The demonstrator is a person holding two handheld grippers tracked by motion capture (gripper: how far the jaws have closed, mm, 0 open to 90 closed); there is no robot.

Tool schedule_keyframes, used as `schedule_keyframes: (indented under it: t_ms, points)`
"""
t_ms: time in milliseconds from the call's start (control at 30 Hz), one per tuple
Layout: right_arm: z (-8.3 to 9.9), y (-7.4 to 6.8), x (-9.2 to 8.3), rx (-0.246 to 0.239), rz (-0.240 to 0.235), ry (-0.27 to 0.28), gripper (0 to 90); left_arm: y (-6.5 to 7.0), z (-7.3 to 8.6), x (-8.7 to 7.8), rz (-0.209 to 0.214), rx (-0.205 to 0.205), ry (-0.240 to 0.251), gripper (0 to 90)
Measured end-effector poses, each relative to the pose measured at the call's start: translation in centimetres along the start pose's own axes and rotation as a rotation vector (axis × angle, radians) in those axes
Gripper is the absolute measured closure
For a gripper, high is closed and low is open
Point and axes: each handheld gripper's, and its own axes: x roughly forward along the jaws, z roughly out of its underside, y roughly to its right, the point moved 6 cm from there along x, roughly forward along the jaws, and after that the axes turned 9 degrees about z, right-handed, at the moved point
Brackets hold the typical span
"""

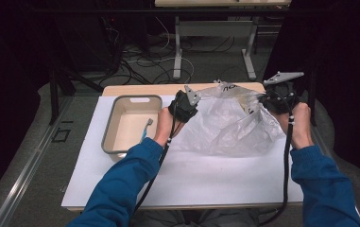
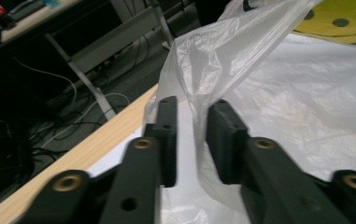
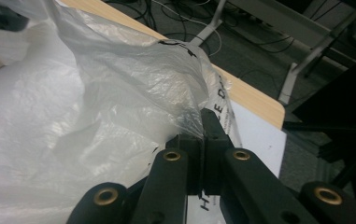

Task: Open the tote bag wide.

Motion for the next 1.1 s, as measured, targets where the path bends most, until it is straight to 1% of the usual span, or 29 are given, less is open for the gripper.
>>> schedule_keyframes:
  t_ms: [33, 67, 100, 133, 167, 233, 267, 333, 367, 533, 567, 600, 633, 733, 800, 833, 900, 933, 967, 1000, 1033, 1067, 1100]
  points:
    - [0.0, -0.1, 0.0, 0.005, -0.004, -0.004, 90.0, 0.1, 0.0, -0.1, 0.0, 0.005, -0.003, 62.4]
    - [0.0, -0.2, 0.0, 0.005, -0.005, -0.005, 90.0, 0.3, 0.1, -0.2, 0.011, 0.002, 0.001, 58.5]
    - [0.0, -0.3, 0.1, 0.001, -0.008, -0.004, 90.0, 0.5, 0.2, -0.4, 0.01, 0.009, 0.008, 56.2]
    - [0.0, -0.3, 0.1, -0.005, -0.001, -0.005, 90.0, 0.7, 0.3, -0.5, 0.01, 0.014, 0.003, 52.5]
    - [0.0, -0.4, 0.2, -0.002, -0.004, -0.006, 90.0, 0.9, 0.5, -0.6, 0.022, 0.013, 0.003, 49.9]
    - [0.1, -0.5, 0.3, -0.004, -0.009, -0.007, 90.0, 1.2, 1.0, -0.9, 0.027, 0.018, 0.0, 46.3]
    - [0.1, -0.6, 0.3, 0.0, -0.02, -0.008, 90.0, 1.3, 1.3, -1.0, 0.043, 0.02, -0.002, 42.4]
    - [0.3, -0.7, 0.5, 0.003, -0.026, -0.009, 90.0, 1.5, 1.8, -1.2, 0.053, 0.025, -0.008, 39.0]
    - [0.3, -0.8, 0.6, 0.004, -0.029, -0.012, 90.0, 1.7, 2.0, -1.4, 0.067, 0.026, -0.01, 36.9]
    - [0.5, -1.3, 1.0, 0.011, -0.045, -0.017, 90.0, 2.0, 2.8, -2.0, 0.094, 0.015, -0.013, 27.6]
    - [0.5, -1.3, 1.1, 0.008, -0.045, -0.018, 90.0, 2.0, 3.0, -2.2, 0.1, 0.023, -0.023, 25.6]
    - [0.5, -1.4, 1.1, 0.008, -0.049, -0.017, 90.0, 2.2, 3.0, -2.3, 0.103, 0.004, -0.009, 24.1]
    - [0.5, -1.5, 1.1, 0.012, -0.05, -0.02, 90.0, 2.2, 3.1, -2.5, 0.111, 0.008, -0.017, 22.5]
    - [0.5, -1.7, 1.2, 0.012, -0.052, -0.023, 90.0, 2.5, 3.4, -3.0, 0.122, -0.001, -0.007, 18.5]
    - [0.6, -1.7, 1.3, 0.009, -0.051, -0.027, 90.0, 3.1, 3.6, -3.4, 0.142, -0.001, -0.003, 17.8]
    - [0.6, -1.8, 1.4, 0.006, -0.053, -0.025, 90.0, 3.6, 3.8, -3.6, 0.16, -0.004, 0.002, 17.7]
    - [0.6, -1.9, 1.5, 0.009, -0.053, -0.029, 90.0, 4.7, 4.1, -3.8, 0.179, 0.013, 0.01, 17.7]
    - [0.6, -2.0, 1.5, 0.012, -0.053, -0.03, 90.0, 5.5, 4.4, -4.1, 0.204, 0.043, -0.01, 17.7]
    - [0.7, -2.0, 1.6, 0.007, -0.055, -0.029, 90.0, 6.0, 4.6, -4.1, 0.214, 0.045, -0.005, 17.8]
    - [0.7, -2.1, 1.6, 0.013, -0.057, -0.033, 90.0, 6.8, 4.7, -4.2, 0.243, 0.051, -0.006, 18.0]
    - [0.7, -2.1, 1.7, 0.012, -0.049, -0.037, 90.0, 7.7, 4.9, -4.3, 0.273, 0.055, -0.006, 18.4]
    - [0.7, -2.1, 1.7, 0.011, -0.045, -0.036, 90.0, 8.2, 5.0, -4.4, 0.29, 0.062, -0.006, 19.0]
    - [0.7, -2.1, 1.7, 0.008, -0.05, -0.034, 90.0, 9.0, 5.1, -4.5, 0.321, 0.07, -0.008, 20.3]
